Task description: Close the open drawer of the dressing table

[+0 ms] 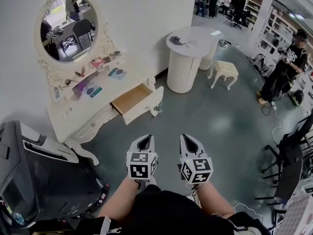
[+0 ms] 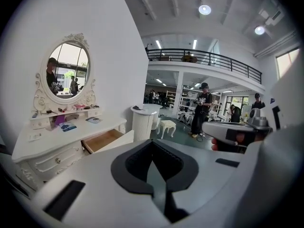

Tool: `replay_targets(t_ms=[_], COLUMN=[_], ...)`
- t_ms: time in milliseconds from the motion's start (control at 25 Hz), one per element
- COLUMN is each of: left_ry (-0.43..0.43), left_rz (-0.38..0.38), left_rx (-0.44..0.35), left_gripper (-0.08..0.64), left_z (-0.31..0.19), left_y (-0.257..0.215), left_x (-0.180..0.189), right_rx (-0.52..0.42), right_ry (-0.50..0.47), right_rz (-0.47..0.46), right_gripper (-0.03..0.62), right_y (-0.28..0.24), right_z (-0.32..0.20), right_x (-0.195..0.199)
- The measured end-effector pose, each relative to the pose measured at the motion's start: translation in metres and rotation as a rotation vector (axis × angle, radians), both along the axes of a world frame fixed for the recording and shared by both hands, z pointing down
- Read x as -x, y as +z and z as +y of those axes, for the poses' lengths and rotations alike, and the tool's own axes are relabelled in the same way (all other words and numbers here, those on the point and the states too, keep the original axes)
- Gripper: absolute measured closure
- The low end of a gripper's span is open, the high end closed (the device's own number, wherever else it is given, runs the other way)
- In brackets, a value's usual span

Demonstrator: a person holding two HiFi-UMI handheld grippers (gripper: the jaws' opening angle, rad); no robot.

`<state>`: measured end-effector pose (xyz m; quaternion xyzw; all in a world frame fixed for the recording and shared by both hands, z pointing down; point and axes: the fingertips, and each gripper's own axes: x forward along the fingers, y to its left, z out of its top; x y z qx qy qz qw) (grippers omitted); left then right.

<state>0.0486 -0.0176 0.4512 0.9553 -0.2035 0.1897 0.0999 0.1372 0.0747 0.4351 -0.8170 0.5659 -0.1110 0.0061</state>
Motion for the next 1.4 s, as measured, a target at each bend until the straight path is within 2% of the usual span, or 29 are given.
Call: replay_targets(t_ms=[600, 960, 1400], left_ry=[0.026, 0.004, -0.078], left_rz=[0.018, -0.010, 0.002], left_rx=[0.020, 0.074, 0.048], left_gripper=[0.554, 0.554, 0.554], left_z=[-0.126, -0.156, -0.193], left_y=[0.003, 0.026, 0.024], left_x=[-0.038, -0.035, -0.056], right_rx=[0.024, 0.060, 0.040], right_ry=[0.010, -0.006, -0.105], right_rz=[0.025, -0.006, -0.005], right_gripper=[0.581, 0.581, 0.581], right_y=[-0.001, 0.017, 0.020], right_z=[-0.123, -0.156, -0.206], right_x=[-0.034, -0.037, -0.065])
